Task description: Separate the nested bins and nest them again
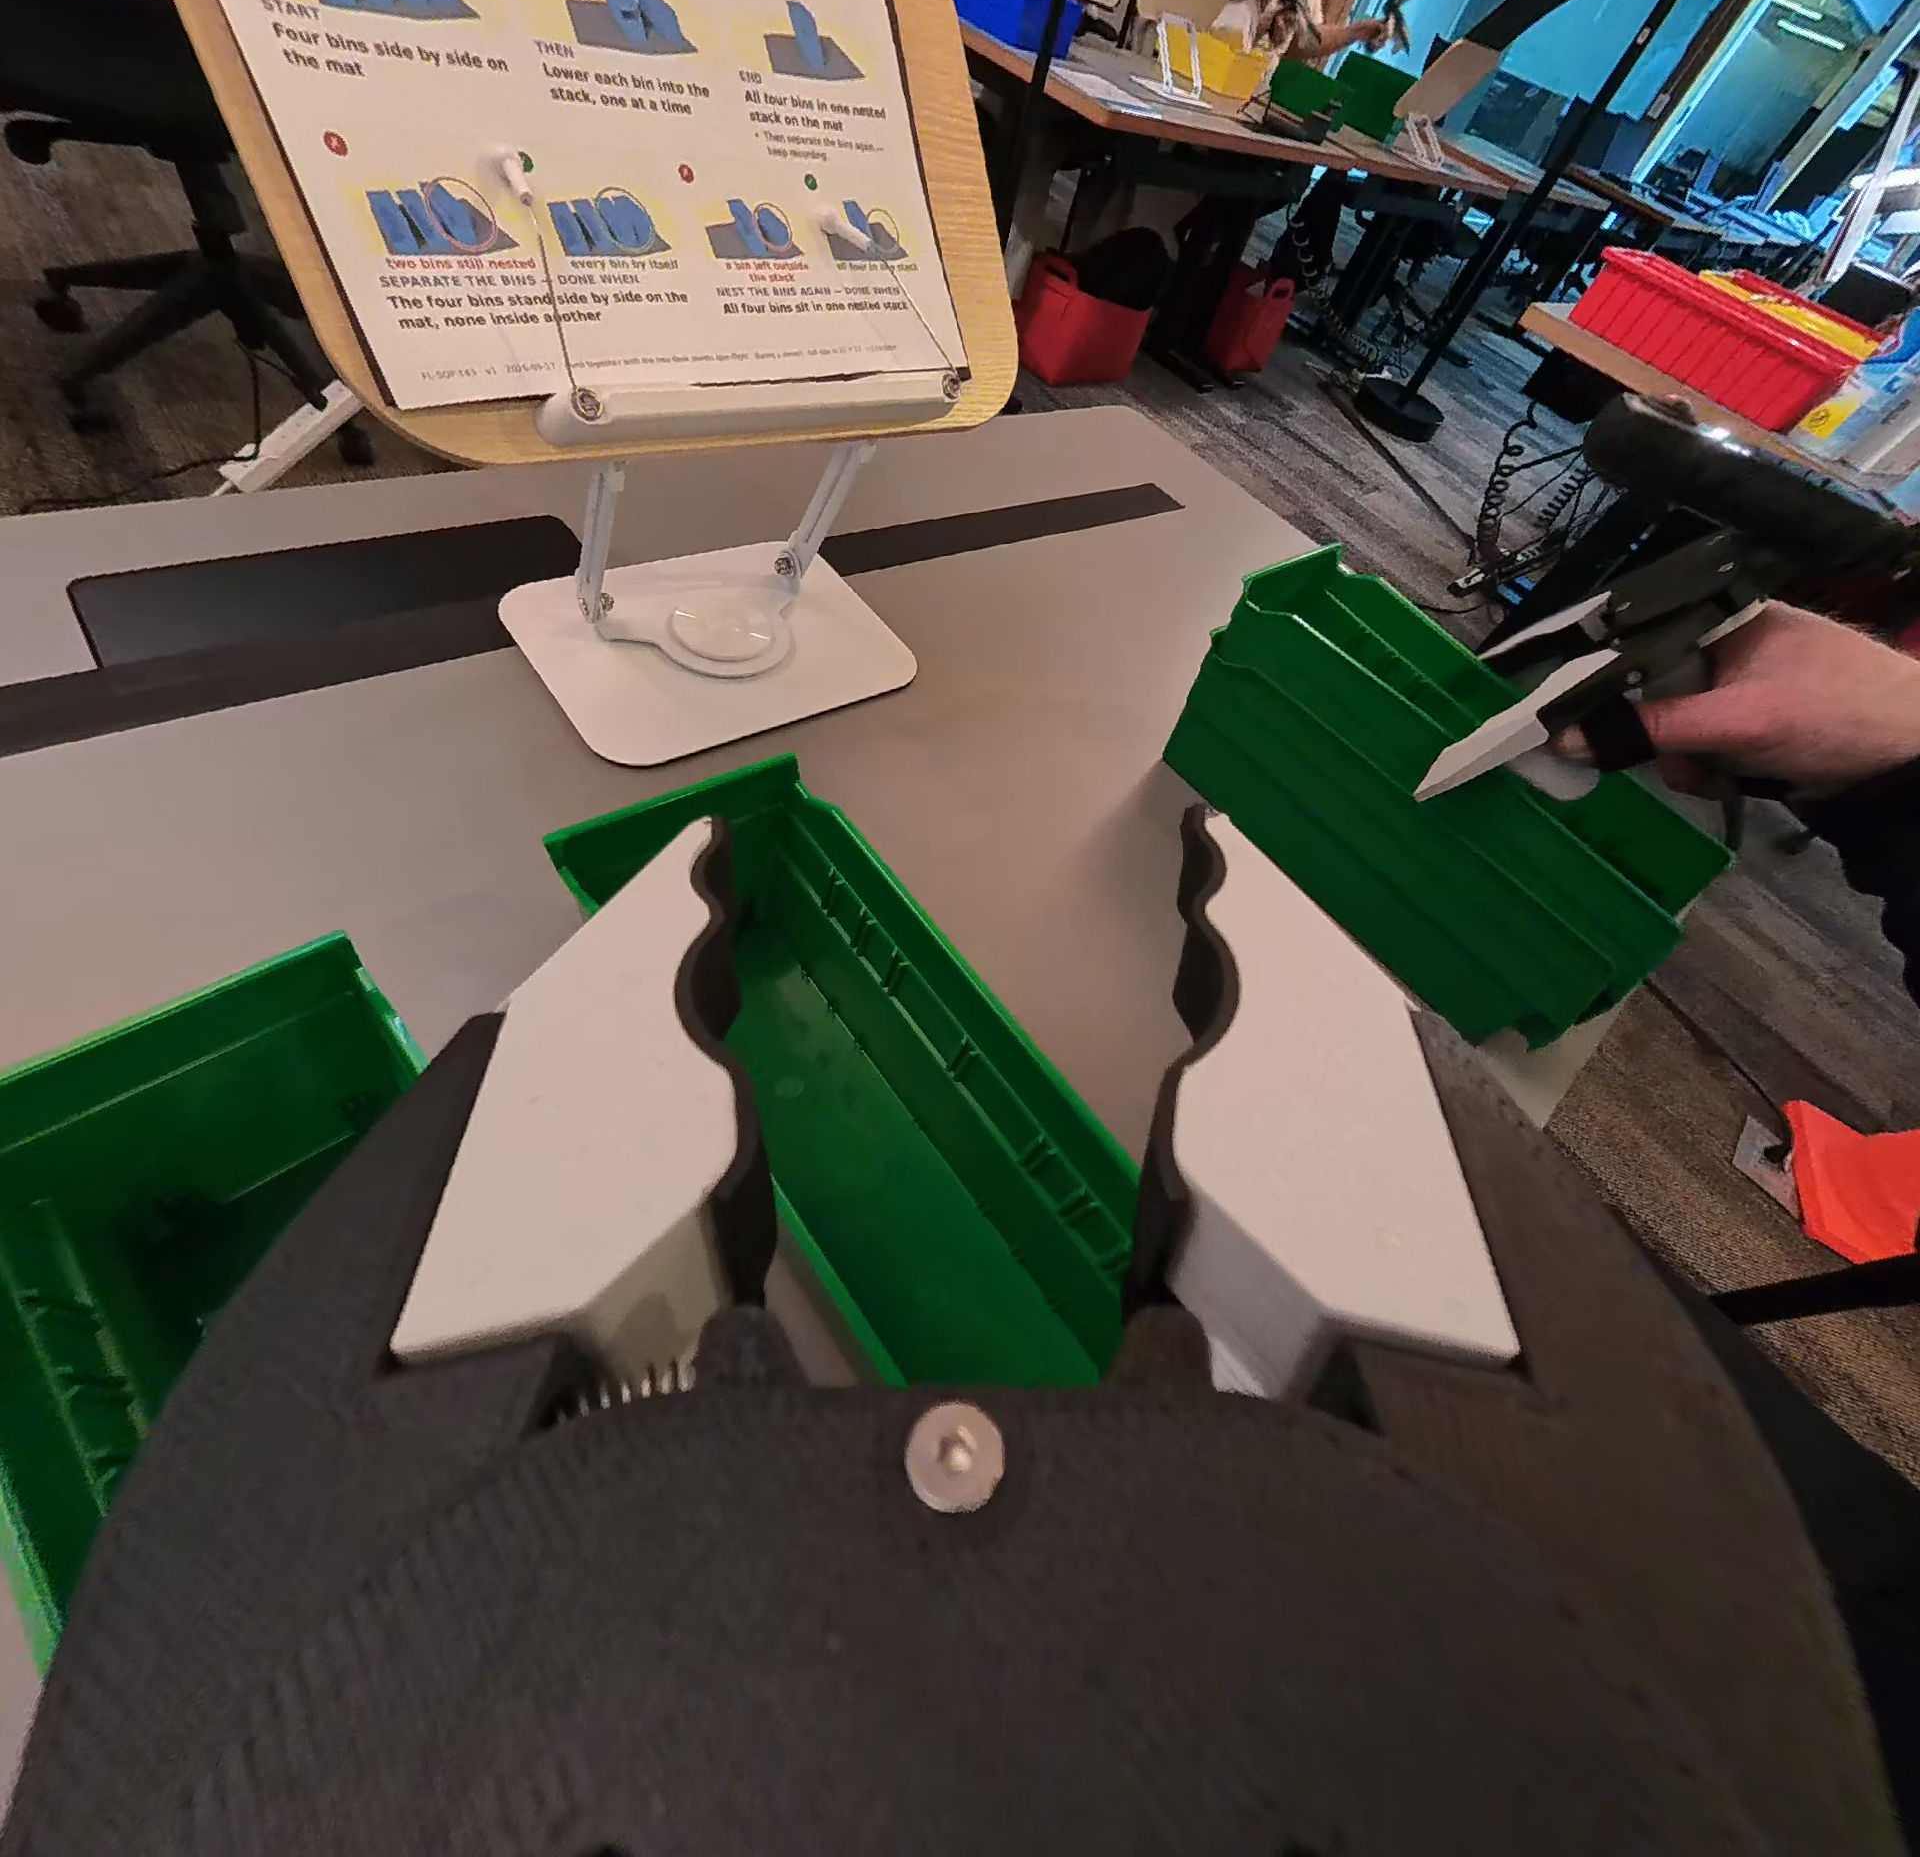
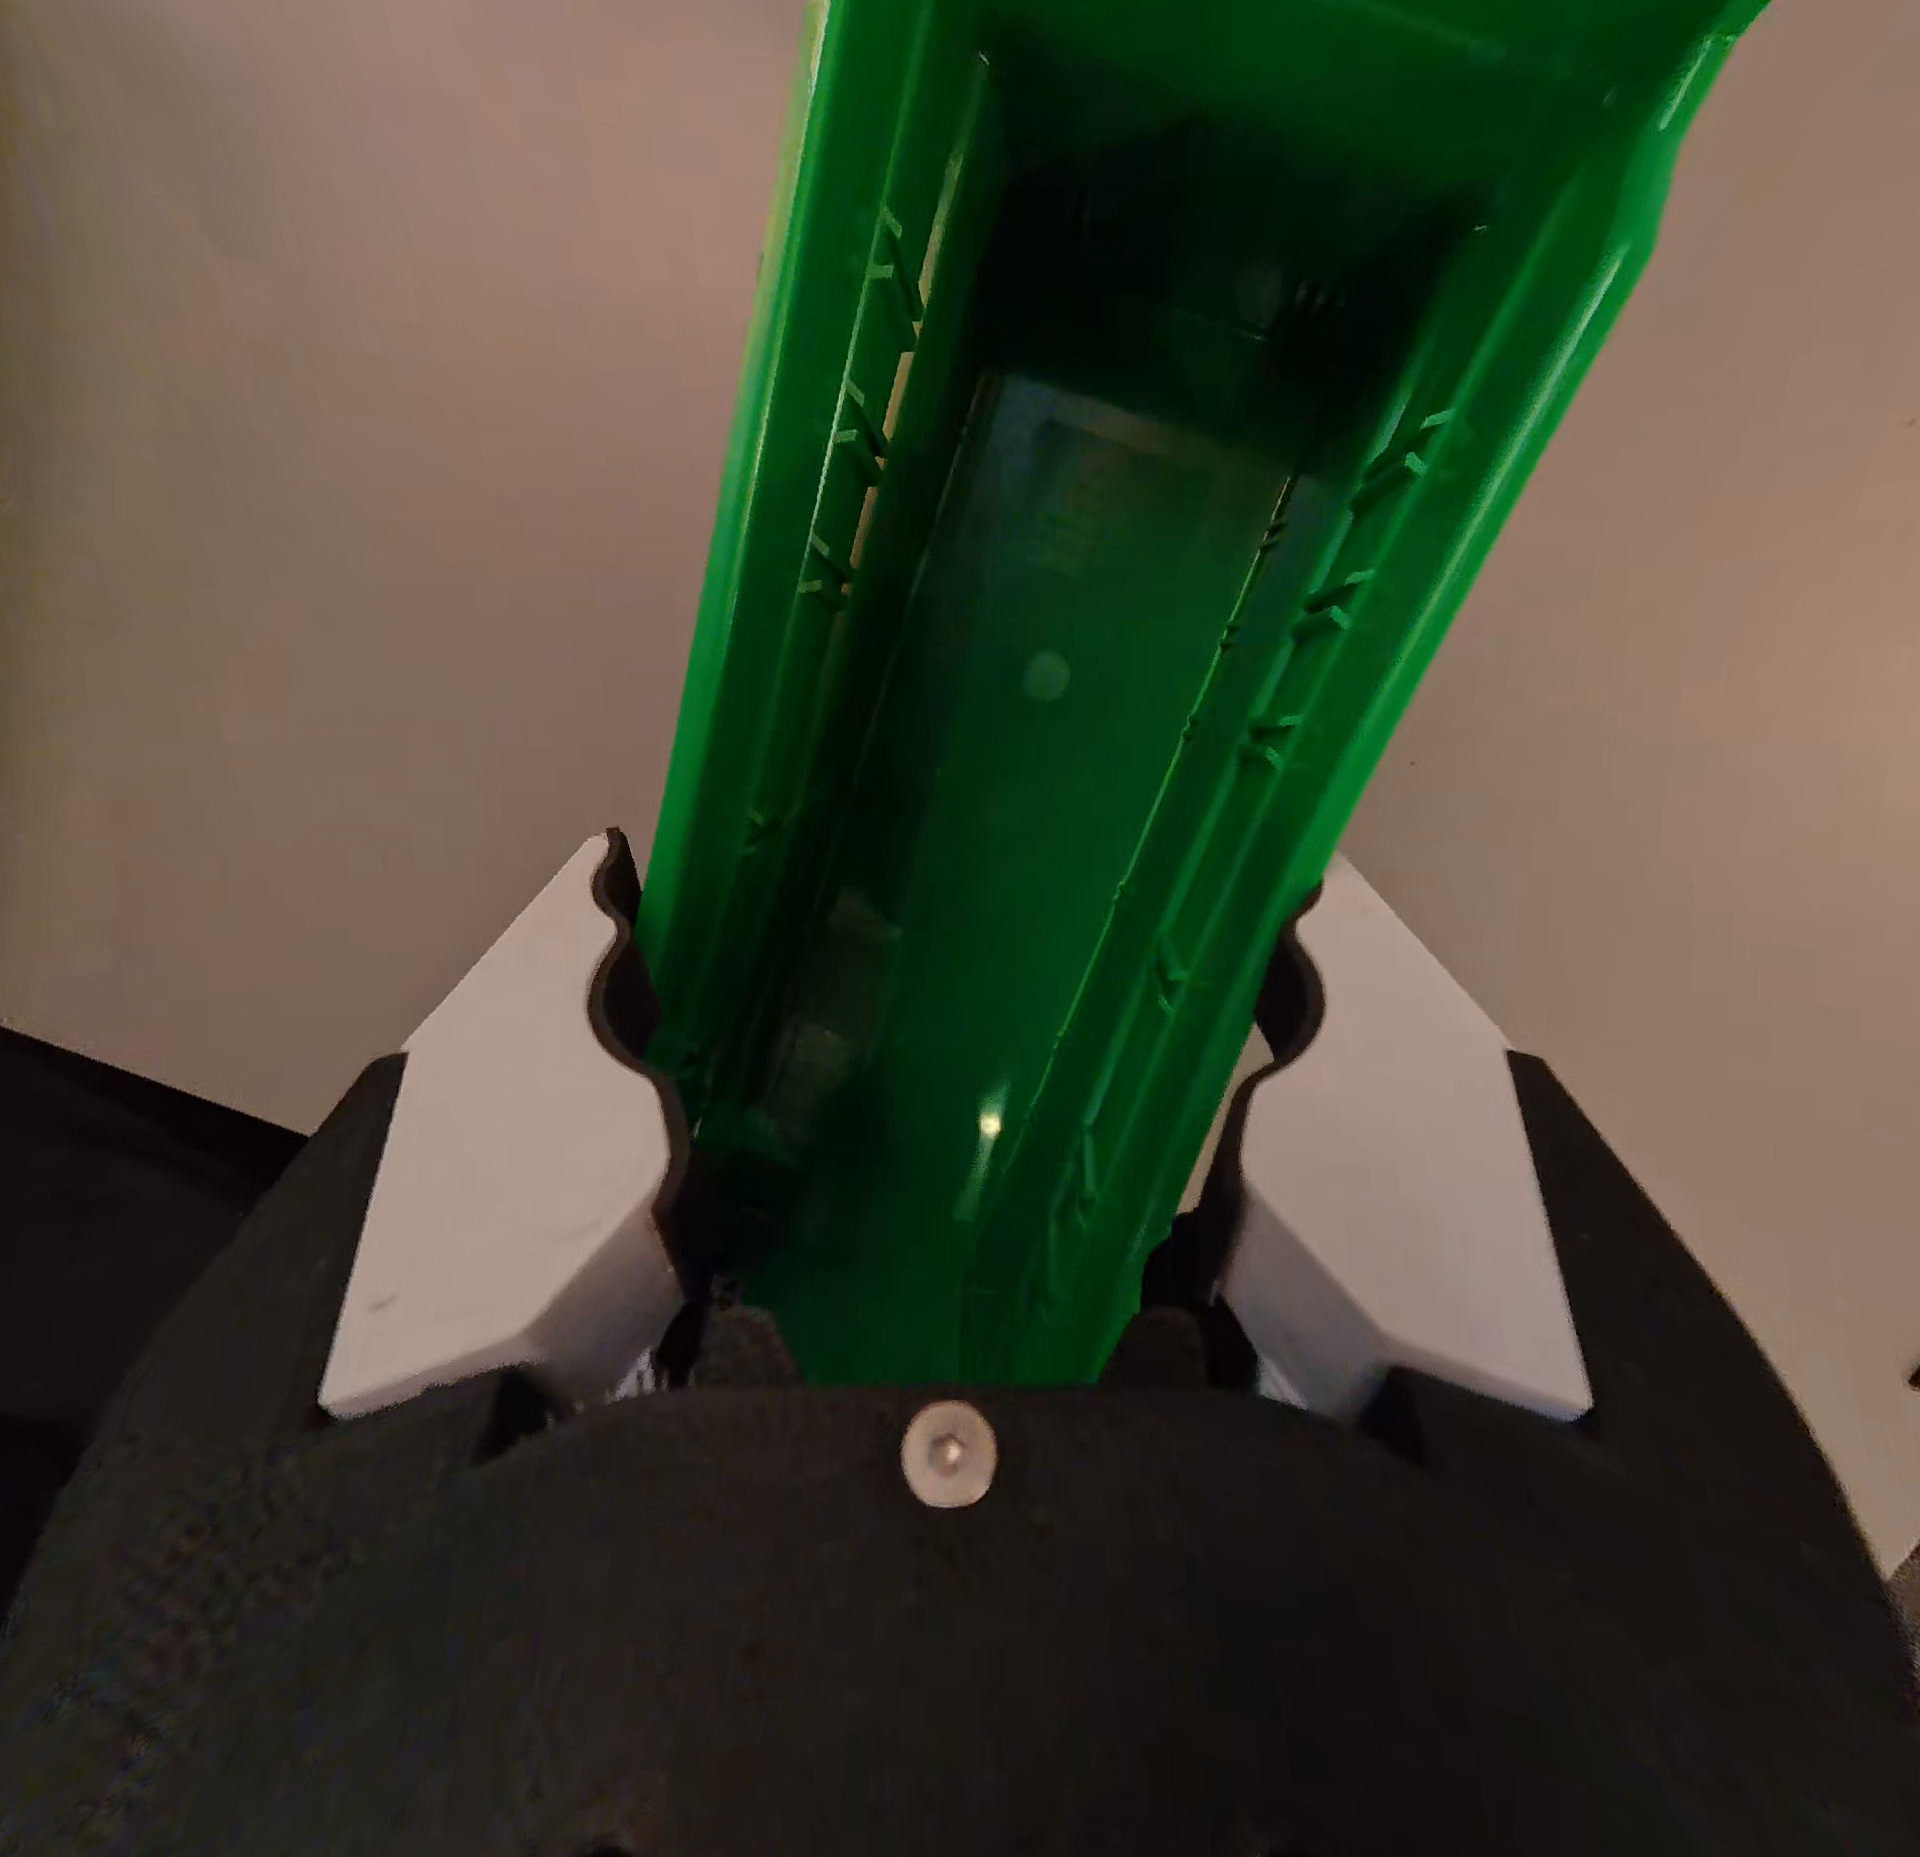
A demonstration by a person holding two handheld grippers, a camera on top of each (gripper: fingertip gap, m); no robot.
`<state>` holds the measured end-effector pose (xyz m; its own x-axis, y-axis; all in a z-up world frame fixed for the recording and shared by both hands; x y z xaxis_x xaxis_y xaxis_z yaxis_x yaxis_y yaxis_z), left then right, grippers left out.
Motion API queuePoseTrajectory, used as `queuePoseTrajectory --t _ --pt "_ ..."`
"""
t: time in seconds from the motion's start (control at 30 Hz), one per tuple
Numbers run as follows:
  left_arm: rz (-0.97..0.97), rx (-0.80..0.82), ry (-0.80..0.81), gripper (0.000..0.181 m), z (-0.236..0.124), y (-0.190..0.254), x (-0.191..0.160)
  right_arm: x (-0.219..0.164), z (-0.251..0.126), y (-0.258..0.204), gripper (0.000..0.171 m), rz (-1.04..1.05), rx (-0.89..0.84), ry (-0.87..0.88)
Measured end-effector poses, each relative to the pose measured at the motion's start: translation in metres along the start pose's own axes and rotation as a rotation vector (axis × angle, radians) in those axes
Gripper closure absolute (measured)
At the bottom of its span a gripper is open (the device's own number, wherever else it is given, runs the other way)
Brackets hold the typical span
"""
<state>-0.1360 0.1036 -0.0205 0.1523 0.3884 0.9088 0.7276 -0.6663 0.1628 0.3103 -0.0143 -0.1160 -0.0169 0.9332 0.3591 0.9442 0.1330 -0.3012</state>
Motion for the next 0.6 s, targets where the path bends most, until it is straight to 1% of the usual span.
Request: queuePoseTrajectory --t 0.17,0.23,0.37,0.43,0.47,0.6 --pt "0.003 -0.006 -0.010 0.097 0.003 0.001 -0.002 0.002 0.000 0.006 0.048 -0.028 0.000 -0.064" --pt "0.005 -0.005 -0.009 0.097 0.002 0.002 -0.002 0.003 0.003 0.011 0.041 -0.036 -0.001 -0.096" --pt "0.002 -0.002 -0.001 0.097 -0.001 0.000 0.000 0.004 0.006 0.021 0.034 -0.050 0.019 -0.133" --pt "0.000 0.001 0.005 0.097 -0.003 -0.001 0.002 0.005 0.001 0.022 0.035 -0.053 -0.001 -0.143" --pt "-0.001 0.002 0.008 0.097 -0.004 -0.002 0.002 0.005 -0.004 0.019 0.033 -0.058 -0.005 -0.137" --pt "-0.006 0.004 0.007 0.097 -0.003 -0.004 0.002 0.012 -0.024 0.002 0.034 -0.112 -0.055 -0.109"
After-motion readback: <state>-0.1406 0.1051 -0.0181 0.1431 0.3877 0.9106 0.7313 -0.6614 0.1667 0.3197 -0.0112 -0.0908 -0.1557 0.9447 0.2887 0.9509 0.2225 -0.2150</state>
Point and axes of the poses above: each gripper's, where its closed fingertips meet, z out along the fingers, x out of its top, y = z × x across the jaws, the point moved 8 cm from there along -z, back along the fingers, and after that the axes turned 15 degrees about x, right-handed, at the moved point
